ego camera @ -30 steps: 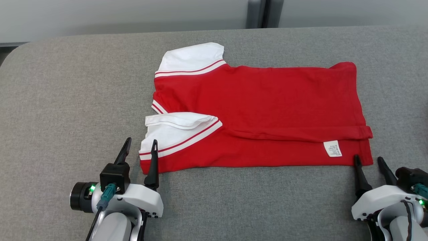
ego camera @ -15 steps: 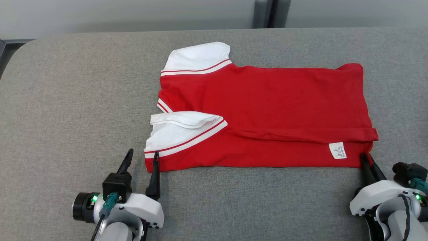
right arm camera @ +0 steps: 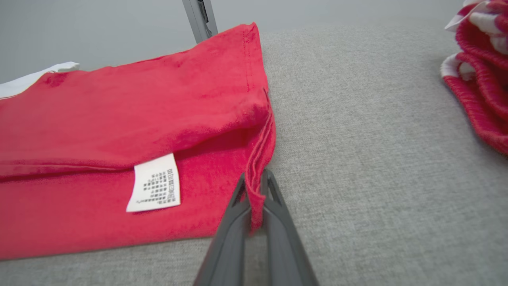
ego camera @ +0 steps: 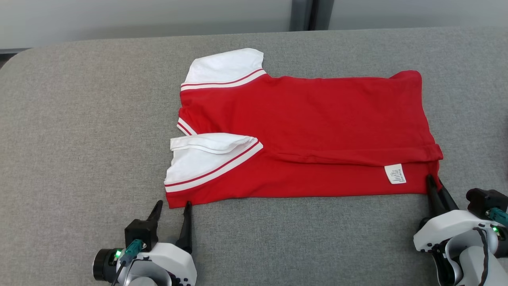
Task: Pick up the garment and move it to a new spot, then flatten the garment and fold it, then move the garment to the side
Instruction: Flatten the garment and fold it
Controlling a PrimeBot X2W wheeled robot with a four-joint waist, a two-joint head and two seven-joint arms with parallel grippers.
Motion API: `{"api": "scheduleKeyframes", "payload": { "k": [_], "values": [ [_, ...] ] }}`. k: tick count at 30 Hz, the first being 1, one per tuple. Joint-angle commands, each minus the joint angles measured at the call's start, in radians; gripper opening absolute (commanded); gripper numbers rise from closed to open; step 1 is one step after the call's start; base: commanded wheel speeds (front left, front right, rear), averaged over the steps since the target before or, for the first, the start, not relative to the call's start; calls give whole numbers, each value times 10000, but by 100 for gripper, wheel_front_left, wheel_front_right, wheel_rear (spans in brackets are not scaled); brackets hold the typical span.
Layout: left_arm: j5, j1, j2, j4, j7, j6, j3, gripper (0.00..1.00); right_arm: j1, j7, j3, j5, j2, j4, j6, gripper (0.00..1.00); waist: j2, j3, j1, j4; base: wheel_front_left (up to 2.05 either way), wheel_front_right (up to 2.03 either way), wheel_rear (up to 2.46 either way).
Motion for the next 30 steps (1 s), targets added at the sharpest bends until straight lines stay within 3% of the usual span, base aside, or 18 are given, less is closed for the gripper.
{"api": "scheduleKeyframes", "payload": {
  "k": [1, 6, 7, 8, 9, 10, 15, 19, 30],
  "values": [
    [21, -231, 41, 233, 14, -55, -123, 100, 35, 7, 29, 66, -54, -87, -7, 0, 0, 16, 0, -29, 0, 0, 0],
    [-349, -446, 36, 665, 37, -198, -271, 100, -10, 7, 153, 159, -41, -181, -5, 0, 0, 80, 0, -73, 0, 0, 0],
    [-401, -484, 35, 745, 38, -249, -302, 89, -24, 7, 172, 172, -40, -190, -5, 0, 0, 91, 0, -78, 0, 0, 0],
    [-497, -508, 35, 839, 47, -282, -321, 46, -37, 7, 183, 192, -45, -203, -5, 0, 0, 98, 0, -84, 0, 0, 0],
    [-546, -529, 35, 907, 52, -306, -342, 13, -45, 7, 190, 196, -50, -213, -5, 0, 0, 105, 0, -89, 0, 0, 0],
    [-613, -555, 25, 924, 57, -381, -388, 0, -49, 7, 194, 202, -58, -216, -5, 0, 0, 109, 0, -91, 0, 0, 0],
    [-653, -572, 47, 508, 23, -611, -351, 0, -98, 7, 30, 340, -45, -219, -5, 0, 0, 26, 0, -62, 0, 0, 0],
    [-43, -438, 48, -252, 9, -690, -170, 0, -123, 7, -17, 386, -13, -254, -5, 0, 0, -300, 0, -21, 0, 0, 0],
    [833, 625, 50, -1503, 8, -828, 855, 0, -38, 6, 56, 777, -7, 343, -5, 0, 0, -2291, 0, -52, 0, 0, 0]
  ]
}}
